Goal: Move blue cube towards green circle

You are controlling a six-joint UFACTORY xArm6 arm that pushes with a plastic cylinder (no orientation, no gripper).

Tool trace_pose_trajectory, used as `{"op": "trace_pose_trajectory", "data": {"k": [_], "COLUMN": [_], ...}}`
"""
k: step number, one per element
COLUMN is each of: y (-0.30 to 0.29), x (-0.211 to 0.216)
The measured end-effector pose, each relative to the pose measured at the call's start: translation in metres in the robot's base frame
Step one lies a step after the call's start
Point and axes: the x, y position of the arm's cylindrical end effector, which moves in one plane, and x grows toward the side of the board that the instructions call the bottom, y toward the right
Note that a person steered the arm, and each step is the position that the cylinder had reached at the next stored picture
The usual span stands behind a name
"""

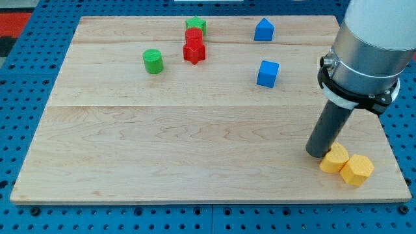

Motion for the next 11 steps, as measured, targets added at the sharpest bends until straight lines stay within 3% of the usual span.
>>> {"op": "trace_pose_trajectory", "data": {"k": [3,4,7,9,11], "y": [0.0,-0.007,-0.074,-0.125,-0.18], "x": [-0.136,-0.158,-0.165,-0.194,-0.168]}}
